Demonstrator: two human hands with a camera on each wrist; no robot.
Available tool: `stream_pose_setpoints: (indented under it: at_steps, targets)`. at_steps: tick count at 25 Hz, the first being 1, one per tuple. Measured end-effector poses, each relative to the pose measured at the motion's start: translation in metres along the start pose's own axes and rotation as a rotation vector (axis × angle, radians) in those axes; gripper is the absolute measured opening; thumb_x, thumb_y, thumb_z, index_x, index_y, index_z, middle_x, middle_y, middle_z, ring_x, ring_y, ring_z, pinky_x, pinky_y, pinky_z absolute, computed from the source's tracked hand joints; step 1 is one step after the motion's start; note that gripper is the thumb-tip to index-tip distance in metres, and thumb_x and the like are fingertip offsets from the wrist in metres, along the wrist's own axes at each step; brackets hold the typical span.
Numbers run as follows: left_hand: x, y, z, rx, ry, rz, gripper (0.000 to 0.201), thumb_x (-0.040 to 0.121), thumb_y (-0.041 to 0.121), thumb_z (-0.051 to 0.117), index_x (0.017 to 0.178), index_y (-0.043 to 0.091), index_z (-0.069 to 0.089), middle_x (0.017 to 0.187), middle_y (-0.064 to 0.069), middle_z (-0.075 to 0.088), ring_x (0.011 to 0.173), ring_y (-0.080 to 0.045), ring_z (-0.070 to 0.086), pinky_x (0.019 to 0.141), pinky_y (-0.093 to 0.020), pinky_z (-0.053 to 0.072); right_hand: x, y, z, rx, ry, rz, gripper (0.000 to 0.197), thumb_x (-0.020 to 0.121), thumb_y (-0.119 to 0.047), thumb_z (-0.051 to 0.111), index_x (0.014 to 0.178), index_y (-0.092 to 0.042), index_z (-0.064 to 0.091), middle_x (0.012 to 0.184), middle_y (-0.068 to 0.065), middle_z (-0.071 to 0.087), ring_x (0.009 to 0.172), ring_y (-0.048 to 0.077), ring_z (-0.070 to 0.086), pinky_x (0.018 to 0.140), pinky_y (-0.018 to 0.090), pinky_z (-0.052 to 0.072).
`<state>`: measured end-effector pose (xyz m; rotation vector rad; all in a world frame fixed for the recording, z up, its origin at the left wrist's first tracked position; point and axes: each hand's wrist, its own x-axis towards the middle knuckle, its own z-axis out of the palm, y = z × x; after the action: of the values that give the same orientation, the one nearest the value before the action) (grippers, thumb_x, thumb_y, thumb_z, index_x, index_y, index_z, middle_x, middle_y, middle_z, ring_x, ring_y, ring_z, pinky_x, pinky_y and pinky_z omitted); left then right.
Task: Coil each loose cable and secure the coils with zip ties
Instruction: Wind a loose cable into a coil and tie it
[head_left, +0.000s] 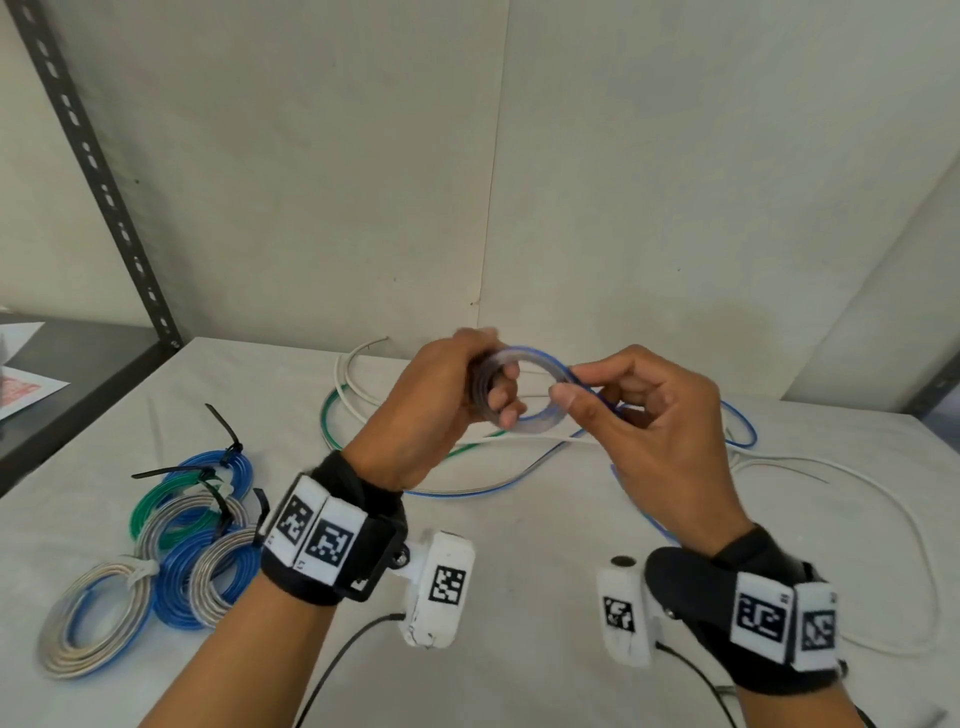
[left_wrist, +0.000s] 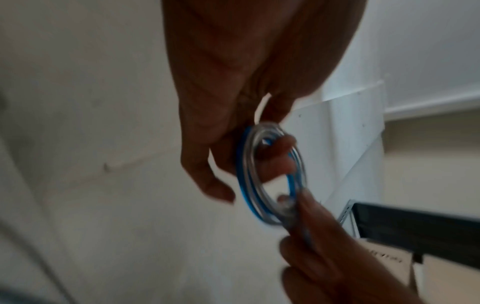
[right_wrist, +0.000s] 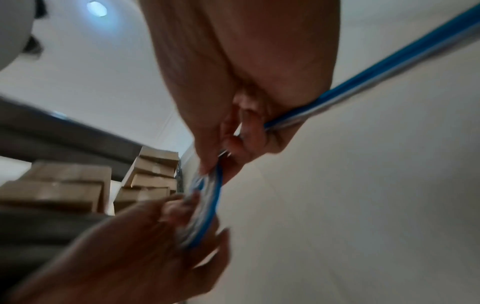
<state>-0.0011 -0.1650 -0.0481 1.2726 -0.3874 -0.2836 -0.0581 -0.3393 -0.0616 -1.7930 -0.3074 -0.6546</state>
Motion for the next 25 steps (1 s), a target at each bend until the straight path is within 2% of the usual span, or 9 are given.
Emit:
stream_pose_setpoints:
  at_steps: [2, 5, 9, 11, 14, 16, 19, 22, 25]
  targets:
    - [-0.002, -0.002, -0.005, 0.29, -0.065, -0.017, 0.043, 0.108, 0.027, 0.038, 0.073, 0.006, 0.053, 0.053, 0.001, 0.042, 0.051, -0.018, 0.045, 0.078, -0.041, 0.049, 0.0, 0.0, -0.009, -0.132, -0.16, -0.003, 0.008, 0.081, -0.026, 0.08, 0.084, -0.024, 0.072, 0.068, -0.013, 0.067, 0.056, 0.009, 0.054, 0.054, 0.022, 0.043]
    - [-0.005, -0.014, 0.001, 0.397, -0.058, -0.002, 0.036, 0.107, 0.026, 0.045, 0.075, 0.009, 0.047, 0.058, 0.01, 0.036, 0.052, -0.009, 0.037, 0.069, -0.034, 0.048, 0.0, 0.004, -0.011, -0.234, -0.247, 0.001, 0.008, 0.083, -0.024, 0.08, 0.085, -0.02, 0.073, 0.061, -0.022, 0.059, 0.053, 0.005, 0.047, 0.053, 0.013, 0.036]
    - [0.0, -0.019, 0.009, 0.227, 0.049, 0.034, 0.038, 0.107, 0.018, 0.042, 0.069, 0.014, 0.044, 0.054, 0.014, 0.036, 0.047, -0.005, 0.033, 0.061, -0.029, 0.04, 0.002, 0.005, -0.008, -0.16, -0.14, 0.002, 0.006, 0.084, -0.026, 0.079, 0.089, -0.025, 0.077, 0.076, -0.016, 0.071, 0.065, 0.009, 0.061, 0.059, 0.021, 0.046]
    - [0.001, -0.014, 0.008, 0.115, 0.094, 0.05, 0.039, 0.108, 0.025, 0.042, 0.071, 0.014, 0.046, 0.053, 0.014, 0.037, 0.046, -0.005, 0.031, 0.056, -0.026, 0.039, 0.003, 0.006, -0.005, -0.174, -0.046, -0.034, 0.006, 0.087, -0.025, 0.076, 0.093, -0.024, 0.078, 0.08, -0.014, 0.074, 0.072, 0.009, 0.067, 0.064, 0.017, 0.047]
    - [0.001, -0.011, -0.001, 0.128, 0.029, 0.085, 0.039, 0.1, 0.042, 0.052, 0.073, 0.016, 0.048, 0.059, 0.012, 0.035, 0.051, -0.008, 0.03, 0.059, -0.026, 0.041, 0.002, 0.004, -0.003, -0.225, 0.044, -0.072, 0.007, 0.093, -0.023, 0.071, 0.091, -0.019, 0.077, 0.075, -0.012, 0.071, 0.072, 0.008, 0.068, 0.065, 0.014, 0.046]
    - [0.001, -0.012, -0.003, 0.186, -0.027, 0.132, 0.038, 0.098, 0.044, 0.057, 0.069, 0.021, 0.049, 0.062, 0.009, 0.032, 0.052, -0.008, 0.031, 0.062, -0.027, 0.042, 0.001, 0.003, -0.003, -0.216, 0.081, -0.073, 0.01, 0.094, -0.023, 0.069, 0.089, -0.018, 0.076, 0.075, -0.009, 0.07, 0.068, 0.009, 0.065, 0.063, 0.017, 0.047]
    - [0.0, -0.013, -0.002, 0.198, 0.012, 0.199, 0.034, 0.096, 0.042, 0.051, 0.071, 0.019, 0.046, 0.064, 0.006, 0.031, 0.055, -0.01, 0.03, 0.063, -0.028, 0.042, 0.001, 0.002, 0.002, -0.177, 0.083, -0.043, 0.01, 0.094, -0.025, 0.069, 0.087, -0.02, 0.074, 0.072, -0.004, 0.07, 0.064, 0.02, 0.064, 0.058, 0.033, 0.05]
    - [0.001, -0.014, 0.0, 0.141, 0.073, 0.242, 0.035, 0.098, 0.041, 0.049, 0.073, 0.017, 0.043, 0.064, 0.006, 0.029, 0.057, -0.012, 0.028, 0.062, -0.029, 0.041, -0.003, 0.003, 0.012, -0.094, 0.053, 0.005, 0.007, 0.093, -0.025, 0.07, 0.092, -0.02, 0.075, 0.076, 0.0, 0.073, 0.072, 0.031, 0.067, 0.066, 0.047, 0.055]
    - [0.001, -0.013, 0.002, 0.07, 0.091, 0.271, 0.035, 0.104, 0.037, 0.046, 0.074, 0.017, 0.043, 0.063, 0.01, 0.032, 0.055, -0.01, 0.03, 0.062, -0.028, 0.041, -0.006, 0.002, 0.019, -0.022, 0.134, 0.027, 0.015, 0.087, -0.031, 0.076, 0.098, -0.022, 0.076, 0.085, -0.001, 0.075, 0.075, 0.027, 0.065, 0.065, 0.036, 0.056]
